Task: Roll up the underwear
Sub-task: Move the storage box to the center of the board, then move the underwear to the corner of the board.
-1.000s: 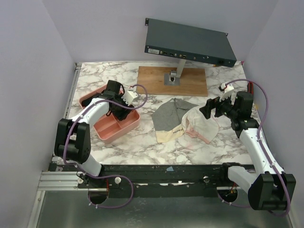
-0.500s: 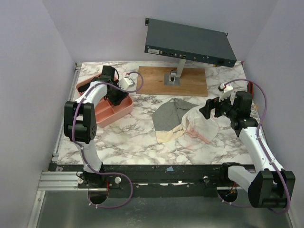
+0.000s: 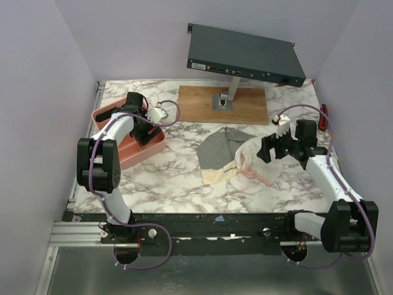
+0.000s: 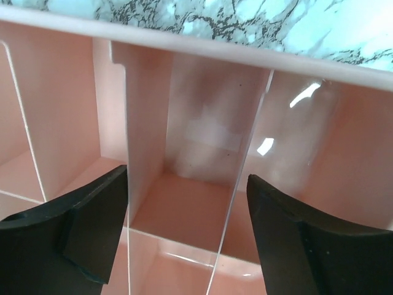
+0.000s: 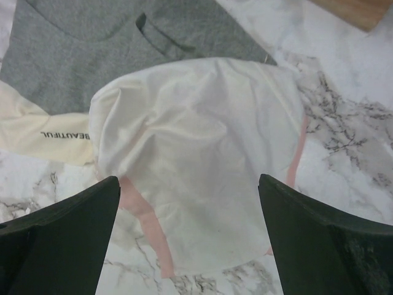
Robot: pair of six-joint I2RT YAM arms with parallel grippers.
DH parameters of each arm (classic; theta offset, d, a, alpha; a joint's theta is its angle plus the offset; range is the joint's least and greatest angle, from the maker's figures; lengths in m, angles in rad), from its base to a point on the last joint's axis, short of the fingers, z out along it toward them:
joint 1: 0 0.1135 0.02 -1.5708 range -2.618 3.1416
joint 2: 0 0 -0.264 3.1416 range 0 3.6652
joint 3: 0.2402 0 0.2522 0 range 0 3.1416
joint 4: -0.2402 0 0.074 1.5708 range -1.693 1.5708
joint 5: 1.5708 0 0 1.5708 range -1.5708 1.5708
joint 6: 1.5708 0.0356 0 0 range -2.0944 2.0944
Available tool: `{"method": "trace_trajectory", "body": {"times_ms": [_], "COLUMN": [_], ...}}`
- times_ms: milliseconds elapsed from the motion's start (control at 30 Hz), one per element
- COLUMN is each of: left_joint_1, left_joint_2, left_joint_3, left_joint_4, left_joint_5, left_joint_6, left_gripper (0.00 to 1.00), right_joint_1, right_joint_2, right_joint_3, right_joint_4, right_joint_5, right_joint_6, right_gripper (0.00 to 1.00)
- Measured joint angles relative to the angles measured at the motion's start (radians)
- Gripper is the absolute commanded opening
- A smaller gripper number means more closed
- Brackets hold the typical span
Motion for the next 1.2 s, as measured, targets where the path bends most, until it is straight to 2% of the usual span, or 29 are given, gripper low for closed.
{"method": "trace_trajectory", "body": {"times_ms": [33,67,300,433,533,600,667,800,833,1100,1200], "left_joint_1": [0.002,0.004,0.006,0.006,0.006,0.006,0.006,0.005,0.005,0.005,0.005], "left_joint_2": [-0.005,-0.018,-0.161,-0.243,-0.312,-0.353,-0.383,-0.432,-0.443,-0.555,-0.595], "left_joint_3": [-0.003,-0.003,0.006,0.006,-0.004,-0.013,-0.024,-0.061,-0.069,-0.127,-0.140], "left_joint_4": [-0.003,-0.008,-0.005,-0.002,-0.003,-0.007,-0.008,-0.014,-0.015,-0.022,-0.021], "left_joint_5": [0.000,0.000,0.048,0.089,0.127,0.154,0.174,0.203,0.209,0.222,0.222], "left_joint_6": [-0.005,-0.020,-0.145,-0.220,-0.270,-0.298,-0.320,-0.352,-0.359,-0.397,-0.404], "left_gripper": [0.94,0.98,0.99,0.99,0.99,0.99,0.99,0.99,0.99,0.99,0.99], "right_joint_1": [0.004,0.011,0.173,0.292,0.334,0.341,0.350,0.366,0.368,0.364,0.323], "right_joint_2": [0.007,0.010,0.014,0.046,0.097,0.138,0.180,0.240,0.244,0.142,0.098], "right_joint_3": [0.000,0.000,0.005,0.008,0.008,0.011,0.016,0.032,0.039,0.076,0.106], "right_joint_4": [-0.017,-0.033,-0.075,-0.062,-0.038,-0.021,-0.007,0.002,0.001,-0.026,-0.055], "right_joint_5": [0.000,0.000,0.031,0.097,0.142,0.168,0.190,0.247,0.269,0.482,0.539], "right_joint_6": [-0.014,-0.025,-0.084,-0.097,-0.098,-0.096,-0.095,-0.085,-0.082,-0.096,-0.109], "right_gripper": [0.96,0.96,0.92,0.84,0.78,0.73,0.61,0.30,0.26,0.08,0.06]}}
